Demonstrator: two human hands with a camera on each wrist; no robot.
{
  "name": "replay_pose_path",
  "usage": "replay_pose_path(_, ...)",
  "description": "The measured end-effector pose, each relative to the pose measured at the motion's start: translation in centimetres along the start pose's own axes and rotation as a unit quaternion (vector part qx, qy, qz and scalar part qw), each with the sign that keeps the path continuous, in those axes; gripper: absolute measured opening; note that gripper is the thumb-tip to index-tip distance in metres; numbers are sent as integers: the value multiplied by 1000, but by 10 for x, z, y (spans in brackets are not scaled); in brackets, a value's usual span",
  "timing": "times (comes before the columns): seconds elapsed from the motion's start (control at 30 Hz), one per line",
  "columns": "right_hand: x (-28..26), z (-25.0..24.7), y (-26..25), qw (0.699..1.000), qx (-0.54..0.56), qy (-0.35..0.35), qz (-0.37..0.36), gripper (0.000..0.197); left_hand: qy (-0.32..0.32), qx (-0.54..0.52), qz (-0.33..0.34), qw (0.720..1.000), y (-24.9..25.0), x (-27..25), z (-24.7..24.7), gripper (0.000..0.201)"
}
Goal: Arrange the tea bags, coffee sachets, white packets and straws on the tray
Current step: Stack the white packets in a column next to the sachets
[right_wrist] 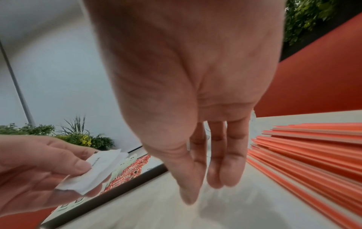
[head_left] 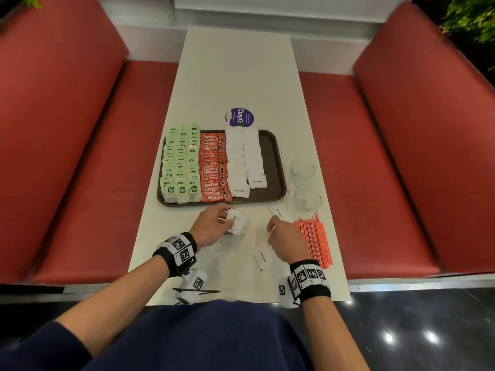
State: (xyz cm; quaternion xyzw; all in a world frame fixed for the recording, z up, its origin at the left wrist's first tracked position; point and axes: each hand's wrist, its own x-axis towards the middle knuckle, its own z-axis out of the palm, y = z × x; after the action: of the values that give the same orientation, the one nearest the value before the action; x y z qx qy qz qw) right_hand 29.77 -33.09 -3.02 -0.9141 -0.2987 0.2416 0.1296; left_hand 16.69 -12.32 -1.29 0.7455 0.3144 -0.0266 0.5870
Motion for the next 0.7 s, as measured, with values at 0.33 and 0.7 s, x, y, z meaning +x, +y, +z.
replay_pose_path(0.33,13,-8,0,999,-36,7,0,45,10,-7,3,1000,-2,0,-2,30)
replay_pose_path(0.7,-7,1,5,992,-54,-64,-93,22,17,-65,-22,998,-5,1,-3,26)
